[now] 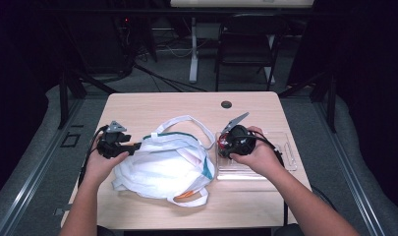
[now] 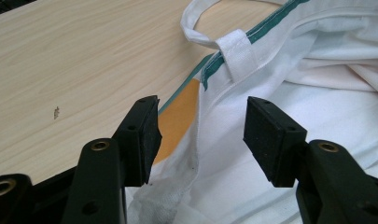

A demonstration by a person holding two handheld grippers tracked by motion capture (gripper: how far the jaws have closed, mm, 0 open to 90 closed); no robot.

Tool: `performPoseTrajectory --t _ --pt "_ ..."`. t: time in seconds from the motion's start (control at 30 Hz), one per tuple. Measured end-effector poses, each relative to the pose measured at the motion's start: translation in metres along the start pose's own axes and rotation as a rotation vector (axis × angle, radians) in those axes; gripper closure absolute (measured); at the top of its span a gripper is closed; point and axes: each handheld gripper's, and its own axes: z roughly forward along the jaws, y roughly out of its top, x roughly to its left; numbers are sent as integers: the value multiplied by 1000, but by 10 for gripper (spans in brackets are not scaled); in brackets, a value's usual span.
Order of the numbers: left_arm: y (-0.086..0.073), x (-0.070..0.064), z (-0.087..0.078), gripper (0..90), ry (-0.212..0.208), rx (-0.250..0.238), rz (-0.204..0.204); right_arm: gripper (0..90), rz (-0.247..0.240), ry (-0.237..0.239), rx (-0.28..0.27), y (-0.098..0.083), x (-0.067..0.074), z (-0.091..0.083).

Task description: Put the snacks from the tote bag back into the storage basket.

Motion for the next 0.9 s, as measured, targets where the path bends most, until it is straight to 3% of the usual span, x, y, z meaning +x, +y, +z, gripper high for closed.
performPoseTrajectory --t 0.37,0.9 --pt "0 0 0 454 -1 2 1 900 -10 12 -35 -9 18 3" --pt "0 0 0 454 -2 0 -1 900 19 24 -128 -30 36 11"
